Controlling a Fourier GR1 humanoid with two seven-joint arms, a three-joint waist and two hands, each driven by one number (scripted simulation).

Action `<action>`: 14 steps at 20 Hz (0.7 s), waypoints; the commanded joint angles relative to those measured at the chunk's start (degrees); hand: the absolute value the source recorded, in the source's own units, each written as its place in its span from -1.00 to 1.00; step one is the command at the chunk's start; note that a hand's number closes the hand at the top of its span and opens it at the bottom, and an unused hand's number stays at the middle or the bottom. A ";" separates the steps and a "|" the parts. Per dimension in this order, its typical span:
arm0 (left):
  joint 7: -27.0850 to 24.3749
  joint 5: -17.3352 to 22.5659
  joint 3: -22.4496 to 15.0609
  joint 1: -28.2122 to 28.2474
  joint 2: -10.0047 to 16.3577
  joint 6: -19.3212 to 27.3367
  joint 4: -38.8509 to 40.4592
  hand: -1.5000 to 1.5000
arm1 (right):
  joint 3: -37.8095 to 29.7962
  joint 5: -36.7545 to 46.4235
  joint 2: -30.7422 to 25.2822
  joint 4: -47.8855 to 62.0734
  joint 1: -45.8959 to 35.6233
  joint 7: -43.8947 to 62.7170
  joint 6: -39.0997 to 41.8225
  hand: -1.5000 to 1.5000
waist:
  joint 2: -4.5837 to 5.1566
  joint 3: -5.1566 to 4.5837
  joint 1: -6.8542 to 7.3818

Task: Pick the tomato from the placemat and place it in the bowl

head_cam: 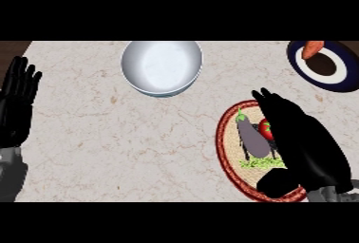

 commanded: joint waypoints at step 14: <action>1.24 -1.18 1.27 -0.20 -1.65 -2.11 -0.35 0.00 | -4.58 7.29 3.72 11.86 6.30 -2.66 2.28 -1.00 | 0.29 0.14 0.76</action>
